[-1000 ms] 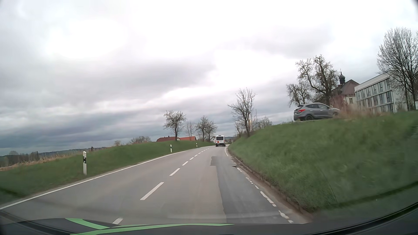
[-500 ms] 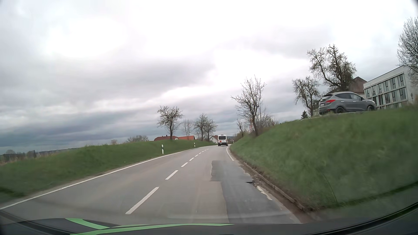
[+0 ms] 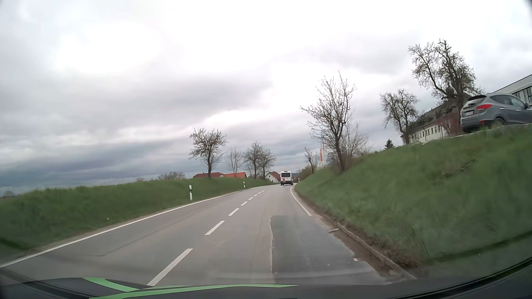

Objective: Follow the waypoints while adhering to traffic rules and regulations

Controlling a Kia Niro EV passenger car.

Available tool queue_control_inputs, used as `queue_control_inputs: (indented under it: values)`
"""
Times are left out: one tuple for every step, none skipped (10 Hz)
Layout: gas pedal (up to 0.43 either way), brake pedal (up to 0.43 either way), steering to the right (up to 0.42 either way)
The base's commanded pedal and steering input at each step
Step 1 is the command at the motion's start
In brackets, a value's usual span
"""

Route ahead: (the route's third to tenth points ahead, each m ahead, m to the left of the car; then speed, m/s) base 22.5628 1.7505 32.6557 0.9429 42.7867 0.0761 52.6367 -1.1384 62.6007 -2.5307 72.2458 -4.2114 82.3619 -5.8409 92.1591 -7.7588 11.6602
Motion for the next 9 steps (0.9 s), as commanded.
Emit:
queue_control_inputs:
  values:
    - [0.087, 0.000, 0.000]
    - [0.087, 0.000, 0.002]
    - [0.087, 0.000, 0.003]
    - [0.087, 0.000, 0.004]
    - [0.087, 0.000, 0.005]
    - [0.087, 0.000, 0.005]
    - [0.087, 0.000, 0.005]
    - [0.087, 0.000, 0.006]
    - [0.087, 0.000, 0.005]
